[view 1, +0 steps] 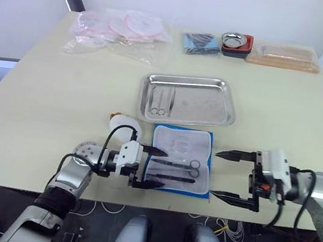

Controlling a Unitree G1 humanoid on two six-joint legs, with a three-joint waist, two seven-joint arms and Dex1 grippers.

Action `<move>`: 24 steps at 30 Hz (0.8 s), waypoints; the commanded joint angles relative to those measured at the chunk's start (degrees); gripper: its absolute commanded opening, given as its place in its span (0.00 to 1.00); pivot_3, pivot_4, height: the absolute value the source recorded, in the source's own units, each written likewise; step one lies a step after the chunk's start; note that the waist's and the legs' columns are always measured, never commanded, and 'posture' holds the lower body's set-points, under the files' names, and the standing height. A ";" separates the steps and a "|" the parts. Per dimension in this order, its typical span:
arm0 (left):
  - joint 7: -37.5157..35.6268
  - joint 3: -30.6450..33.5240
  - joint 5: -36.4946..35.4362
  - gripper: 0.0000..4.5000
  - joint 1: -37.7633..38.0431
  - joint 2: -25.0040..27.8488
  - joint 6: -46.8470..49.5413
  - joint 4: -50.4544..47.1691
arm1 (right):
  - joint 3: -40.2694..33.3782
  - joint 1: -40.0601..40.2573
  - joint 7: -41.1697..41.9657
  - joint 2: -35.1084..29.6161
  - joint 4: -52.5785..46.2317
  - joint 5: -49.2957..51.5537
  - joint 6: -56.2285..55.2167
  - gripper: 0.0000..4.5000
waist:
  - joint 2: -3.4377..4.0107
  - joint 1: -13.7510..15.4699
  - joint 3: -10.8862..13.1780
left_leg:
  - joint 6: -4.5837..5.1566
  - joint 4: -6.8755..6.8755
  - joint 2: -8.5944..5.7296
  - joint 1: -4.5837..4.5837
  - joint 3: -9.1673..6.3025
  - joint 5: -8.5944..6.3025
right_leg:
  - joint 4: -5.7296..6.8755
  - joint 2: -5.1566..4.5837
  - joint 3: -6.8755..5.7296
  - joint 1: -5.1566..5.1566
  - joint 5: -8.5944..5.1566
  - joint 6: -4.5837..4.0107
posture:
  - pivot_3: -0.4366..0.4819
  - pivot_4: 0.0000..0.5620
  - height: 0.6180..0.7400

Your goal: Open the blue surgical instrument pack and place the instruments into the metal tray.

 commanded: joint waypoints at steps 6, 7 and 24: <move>2.11 -2.14 3.71 0.98 2.99 0.38 2.54 3.59 | 6.91 -6.08 -5.75 5.65 4.20 -8.23 -0.69 1.00 | 0.26 -0.08 -0.19 | 0.00 -0.01 -0.24 0.03 -0.58 0.00 | 0.02 -0.03 -0.10 0.30 -0.25 -0.04 | 0.48 0.27 1.00; 2.16 -2.25 3.75 0.98 2.99 0.35 2.52 3.66 | 7.69 -6.85 -6.54 6.32 5.00 -9.43 -0.56 1.00 | 0.28 -0.08 -0.22 | 0.00 -0.01 -0.32 0.04 -0.71 0.00 | 0.03 -0.03 -0.10 0.36 -0.31 -0.03 | 0.48 0.27 1.00; 2.52 -2.85 4.10 0.98 3.19 0.60 2.36 4.54 | 15.42 -15.69 -11.77 12.30 15.26 -21.17 4.12 1.00 | 0.38 -0.16 -0.29 | 0.02 -0.03 -0.41 0.25 -0.74 0.01 | 0.16 -0.06 -0.03 0.48 -0.40 0.06 | 0.48 0.27 1.00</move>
